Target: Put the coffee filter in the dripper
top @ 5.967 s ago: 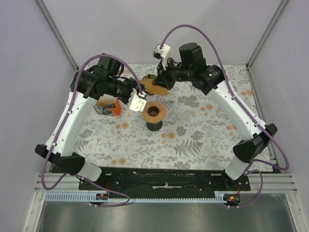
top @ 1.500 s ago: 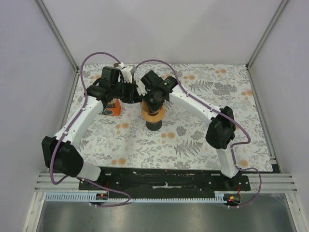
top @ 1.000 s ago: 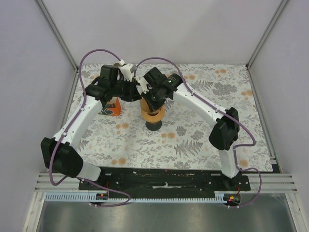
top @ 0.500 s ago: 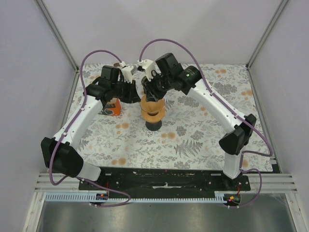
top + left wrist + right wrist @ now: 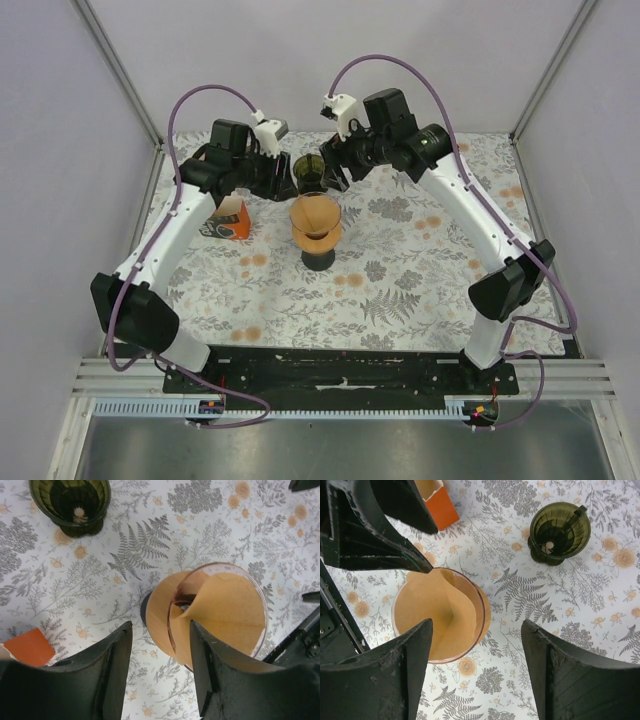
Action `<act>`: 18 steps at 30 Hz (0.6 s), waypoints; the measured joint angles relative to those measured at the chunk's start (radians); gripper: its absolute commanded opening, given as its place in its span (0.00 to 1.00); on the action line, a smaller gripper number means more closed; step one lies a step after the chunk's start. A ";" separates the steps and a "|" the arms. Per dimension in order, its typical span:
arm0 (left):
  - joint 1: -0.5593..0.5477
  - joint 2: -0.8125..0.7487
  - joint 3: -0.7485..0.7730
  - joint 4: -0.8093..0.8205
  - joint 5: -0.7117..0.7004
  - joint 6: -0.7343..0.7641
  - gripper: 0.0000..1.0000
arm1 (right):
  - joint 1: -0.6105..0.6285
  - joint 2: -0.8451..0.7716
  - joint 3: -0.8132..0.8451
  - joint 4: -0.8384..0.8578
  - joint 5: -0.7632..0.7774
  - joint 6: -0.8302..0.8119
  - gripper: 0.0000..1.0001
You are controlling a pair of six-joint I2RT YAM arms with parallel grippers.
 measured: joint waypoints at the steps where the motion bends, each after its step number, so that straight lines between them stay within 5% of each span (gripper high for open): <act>1: 0.000 0.010 0.012 -0.002 -0.004 0.004 0.60 | -0.002 0.004 -0.005 0.001 0.000 0.004 0.79; 13: 0.120 0.179 0.254 -0.068 -0.076 -0.035 0.63 | -0.034 -0.080 -0.190 0.053 0.038 0.002 0.80; 18: 0.189 0.215 0.263 -0.108 -0.109 -0.066 0.63 | 0.126 -0.213 -0.294 0.121 0.100 -0.138 0.77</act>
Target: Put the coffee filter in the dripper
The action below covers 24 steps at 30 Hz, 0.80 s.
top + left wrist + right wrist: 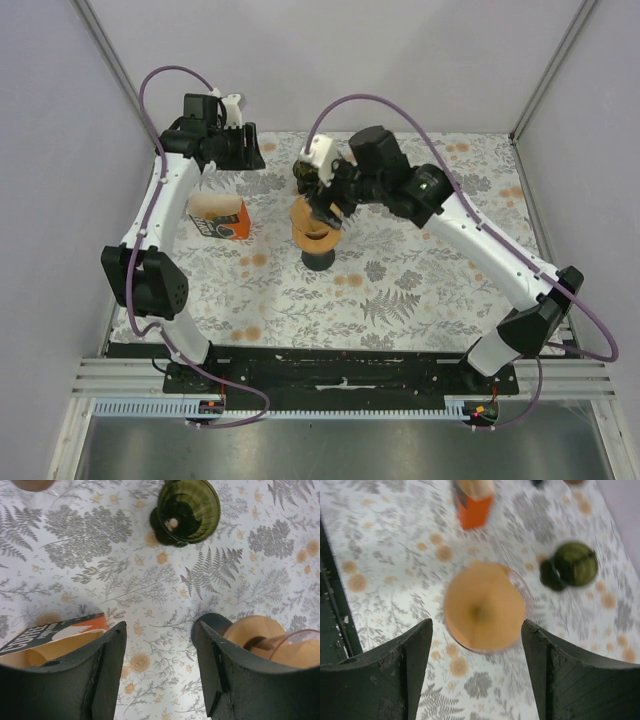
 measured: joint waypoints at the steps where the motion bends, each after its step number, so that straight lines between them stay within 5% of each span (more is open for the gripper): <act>1: 0.009 0.005 0.010 -0.007 -0.012 -0.003 0.64 | 0.050 -0.006 0.000 0.016 0.000 -0.036 0.75; 6: 0.057 0.011 0.075 -0.014 -0.055 -0.006 0.64 | 0.266 0.097 0.104 0.012 0.019 -0.226 0.59; 9: 0.101 0.011 0.100 -0.012 -0.076 -0.006 0.64 | 0.311 0.204 0.151 0.012 0.018 -0.295 0.39; 13: 0.164 0.011 0.109 -0.010 -0.099 -0.006 0.64 | 0.325 0.304 0.163 -0.014 0.045 -0.367 0.00; 24: 0.204 0.016 0.160 0.002 -0.107 -0.005 0.63 | 0.409 0.494 0.259 0.003 0.230 -0.399 0.00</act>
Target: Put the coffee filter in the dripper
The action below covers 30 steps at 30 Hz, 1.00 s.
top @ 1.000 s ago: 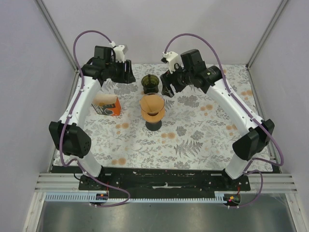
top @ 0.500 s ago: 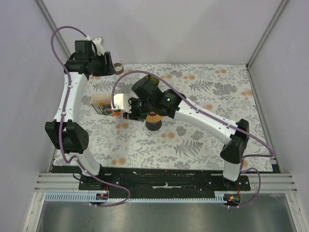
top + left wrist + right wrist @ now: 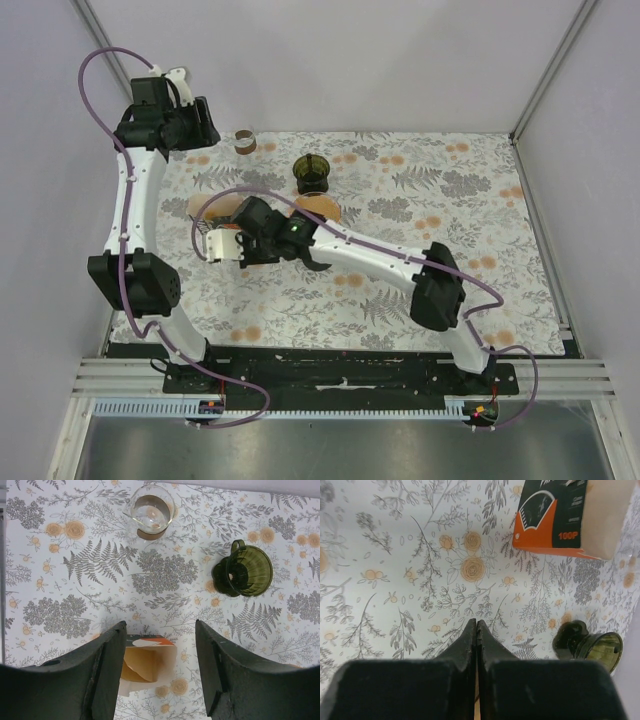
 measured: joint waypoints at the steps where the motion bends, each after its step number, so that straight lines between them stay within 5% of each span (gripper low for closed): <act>1: 0.000 0.002 0.003 0.001 0.000 0.000 0.64 | 0.010 0.026 0.008 0.004 0.035 -0.006 0.00; 11: 0.002 0.010 0.012 0.007 0.012 0.003 0.64 | 0.100 0.259 -0.026 0.046 0.387 -0.055 0.00; 17: 0.006 0.022 0.045 0.014 0.018 0.003 0.63 | 0.091 0.278 -0.030 0.099 0.462 -0.058 0.08; 30: 0.008 0.023 0.045 0.011 0.018 0.008 0.63 | 0.042 0.314 -0.133 0.162 0.583 -0.054 0.00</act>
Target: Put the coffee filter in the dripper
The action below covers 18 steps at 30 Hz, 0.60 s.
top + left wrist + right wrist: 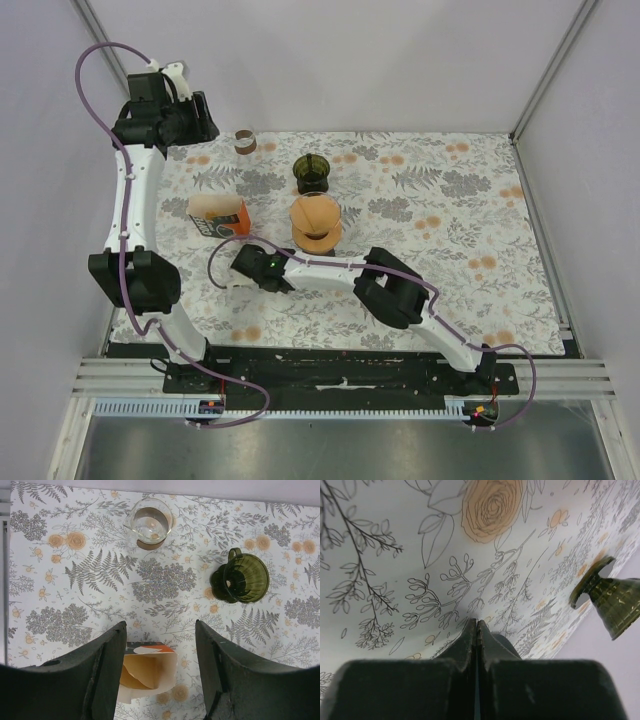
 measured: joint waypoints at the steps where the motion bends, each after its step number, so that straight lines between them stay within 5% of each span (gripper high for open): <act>1: 0.000 0.000 0.000 0.000 0.000 0.001 0.63 | -0.002 0.000 -0.002 -0.002 0.008 0.009 0.00; 18: 0.006 0.002 0.041 -0.004 0.022 0.010 0.63 | -0.078 -0.136 -0.334 0.033 0.216 0.119 0.00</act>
